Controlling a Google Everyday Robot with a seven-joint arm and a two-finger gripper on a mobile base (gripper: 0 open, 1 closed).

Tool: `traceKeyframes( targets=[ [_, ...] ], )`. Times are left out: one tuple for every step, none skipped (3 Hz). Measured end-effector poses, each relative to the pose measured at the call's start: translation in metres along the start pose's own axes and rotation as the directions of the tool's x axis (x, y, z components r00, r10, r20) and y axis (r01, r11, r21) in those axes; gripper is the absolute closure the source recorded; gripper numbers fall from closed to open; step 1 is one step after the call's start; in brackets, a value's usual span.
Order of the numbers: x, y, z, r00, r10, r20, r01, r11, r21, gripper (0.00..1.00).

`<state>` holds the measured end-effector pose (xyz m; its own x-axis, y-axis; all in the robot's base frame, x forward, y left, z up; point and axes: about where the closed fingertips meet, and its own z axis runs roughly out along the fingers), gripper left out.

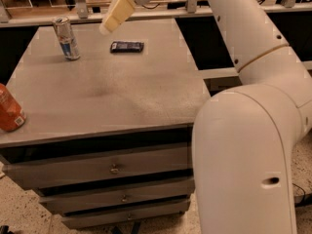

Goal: Move redbull can near coke can

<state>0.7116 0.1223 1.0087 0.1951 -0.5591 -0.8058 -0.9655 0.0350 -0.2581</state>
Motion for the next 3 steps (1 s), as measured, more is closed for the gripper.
traceKeyframes(
  targets=[
    [0.000, 0.000, 0.000, 1.000, 0.000, 0.000, 0.000, 1.0000, 0.000, 0.00],
    [-0.029, -0.012, 0.015, 0.982, -0.013, 0.187, 0.014, 0.9999, -0.002, 0.00],
    [-0.075, -0.027, 0.036, 0.946, -0.038, 0.322, 0.035, 0.9993, 0.015, 0.00]
  ],
)
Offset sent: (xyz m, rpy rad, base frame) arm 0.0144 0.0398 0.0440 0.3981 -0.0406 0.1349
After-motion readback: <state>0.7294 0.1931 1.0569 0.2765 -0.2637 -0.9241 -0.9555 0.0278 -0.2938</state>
